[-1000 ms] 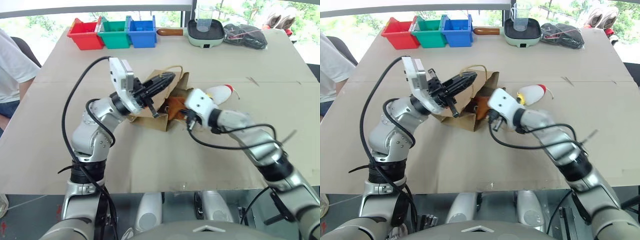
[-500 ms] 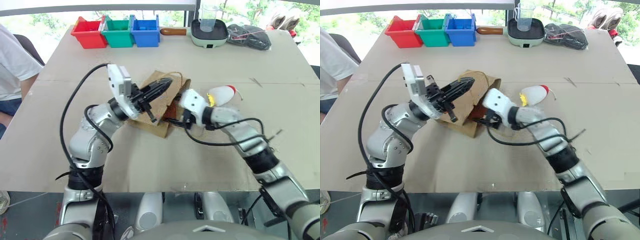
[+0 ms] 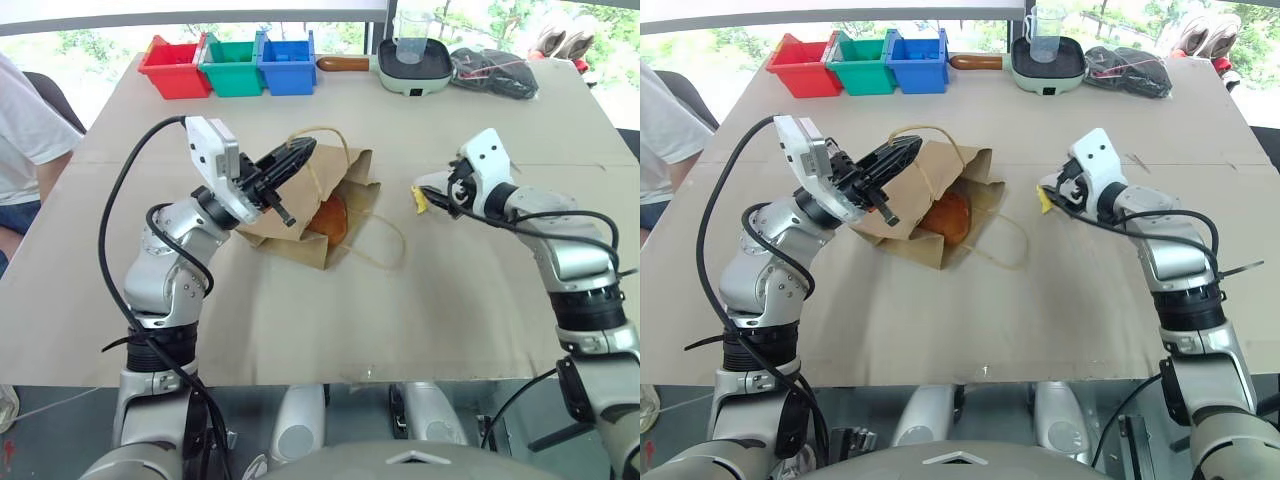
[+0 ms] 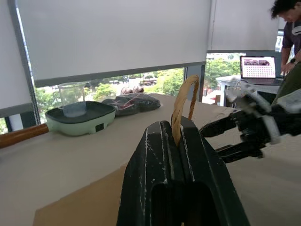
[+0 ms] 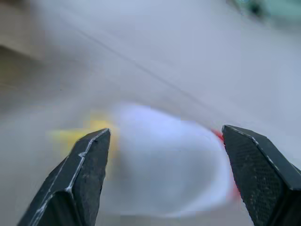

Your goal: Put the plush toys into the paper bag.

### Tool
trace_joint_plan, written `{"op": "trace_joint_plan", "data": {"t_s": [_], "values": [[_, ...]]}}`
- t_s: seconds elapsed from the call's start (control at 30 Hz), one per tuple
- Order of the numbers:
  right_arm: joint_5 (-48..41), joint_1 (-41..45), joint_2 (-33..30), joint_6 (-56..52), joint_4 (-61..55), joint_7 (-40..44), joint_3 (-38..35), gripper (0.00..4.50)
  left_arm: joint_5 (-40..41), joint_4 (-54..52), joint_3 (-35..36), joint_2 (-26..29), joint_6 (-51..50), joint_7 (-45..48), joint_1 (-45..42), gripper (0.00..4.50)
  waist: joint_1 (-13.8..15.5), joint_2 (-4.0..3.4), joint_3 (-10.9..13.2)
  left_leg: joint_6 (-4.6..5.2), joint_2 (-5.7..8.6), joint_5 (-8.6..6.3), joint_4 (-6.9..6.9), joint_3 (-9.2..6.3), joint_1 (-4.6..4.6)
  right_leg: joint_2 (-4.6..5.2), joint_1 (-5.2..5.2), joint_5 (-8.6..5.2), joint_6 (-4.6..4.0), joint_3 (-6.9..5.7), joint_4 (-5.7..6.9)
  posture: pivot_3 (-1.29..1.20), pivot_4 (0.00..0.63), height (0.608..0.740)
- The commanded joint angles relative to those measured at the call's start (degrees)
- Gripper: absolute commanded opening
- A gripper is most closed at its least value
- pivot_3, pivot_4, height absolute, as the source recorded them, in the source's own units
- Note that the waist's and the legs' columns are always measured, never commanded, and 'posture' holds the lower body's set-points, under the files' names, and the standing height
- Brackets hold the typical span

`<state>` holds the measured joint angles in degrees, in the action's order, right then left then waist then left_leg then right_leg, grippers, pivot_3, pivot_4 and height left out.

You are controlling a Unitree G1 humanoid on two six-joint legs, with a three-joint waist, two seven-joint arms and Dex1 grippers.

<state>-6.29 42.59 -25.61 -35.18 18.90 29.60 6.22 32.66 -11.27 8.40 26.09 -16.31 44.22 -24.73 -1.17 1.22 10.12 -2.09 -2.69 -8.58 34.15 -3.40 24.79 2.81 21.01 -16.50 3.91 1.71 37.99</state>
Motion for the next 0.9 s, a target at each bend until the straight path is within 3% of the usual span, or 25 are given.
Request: {"op": "trace_joint_plan", "data": {"t_s": [0.03,0.2,0.23,0.43,0.57,0.67,0.77,0.9], "values": [[2.75,3.07,0.67,5.78,9.58,0.61,0.88,1.99,0.52,-3.09,0.36,0.35,0.50,-0.35,-0.65,0.00,-0.01,-0.01,0.00,0.00,0.00,0.00,-0.05,0.00,0.02,0.00,0.02,0.00,0.00,0.01,-0.01,0.00,0.150,0.740],[0.16,-0.45,-0.55,7.11,3.64,4.83,-1.28,0.15,5.42,-5.69,1.05,-0.92,-2.81,-0.98,-0.14,0.00,0.37,0.00,0.00,0.00,0.00,0.00,-0.04,-0.02,0.02,0.00,-0.01,0.00,0.02,-0.02,0.00,0.00,0.150,0.740],[-2.33,-1.89,-0.55,5.74,0.52,6.05,-3.15,0.03,7.15,-6.26,1.28,-1.27,-4.11,-1.23,-0.10,0.00,0.42,0.00,0.00,0.00,0.00,0.00,0.00,-0.02,0.01,0.00,-0.03,0.00,0.02,-0.03,0.00,0.00,0.150,0.740],[-19.32,-13.59,-1.35,-1.25,-27.59,12.09,-13.22,0.03,15.06,-8.26,1.79,-2.40,-9.90,-2.34,-0.09,0.00,0.13,-0.15,0.10,0.01,0.01,-0.01,0.01,-0.09,0.05,0.00,-0.04,-0.01,0.03,-0.05,0.01,0.00,0.150,0.740],[-24.90,-17.15,-0.40,-6.11,-49.53,9.45,-8.98,0.03,20.83,-6.75,2.99,-3.32,-13.97,-3.59,-1.47,0.00,-0.61,-0.19,0.12,0.01,-0.03,-0.01,-0.01,-0.10,0.02,-0.05,0.00,-0.02,0.03,-0.03,0.06,0.00,0.150,0.740],[-17.92,-16.19,0.17,-4.82,-50.26,6.82,0.36,0.03,23.85,-6.65,2.84,-3.40,-16.33,-3.23,-2.13,0.00,-0.94,-0.11,0.07,0.00,-0.06,-0.01,-0.01,-0.14,-0.03,-0.09,-0.02,-0.04,0.06,-0.05,0.07,0.00,0.150,0.740],[-10.85,-14.31,1.74,-0.08,-43.57,5.68,8.62,0.03,26.56,-7.44,2.29,-3.39,-18.57,-2.76,-2.59,0.00,-0.96,-0.07,0.05,-0.01,-0.05,0.00,0.11,-0.11,-0.02,-0.07,-0.06,-0.07,0.10,-0.04,0.00,0.00,0.150,0.740],[-6.14,-10.45,5.21,6.09,-32.96,6.68,13.22,0.03,27.25,-7.86,1.78,-2.71,-20.05,-2.15,-3.08,0.00,-0.84,-0.07,0.06,-0.01,0.00,0.01,0.16,-0.08,0.02,-0.06,-0.06,-0.03,0.04,0.04,0.00,0.00,0.150,0.740]]}}
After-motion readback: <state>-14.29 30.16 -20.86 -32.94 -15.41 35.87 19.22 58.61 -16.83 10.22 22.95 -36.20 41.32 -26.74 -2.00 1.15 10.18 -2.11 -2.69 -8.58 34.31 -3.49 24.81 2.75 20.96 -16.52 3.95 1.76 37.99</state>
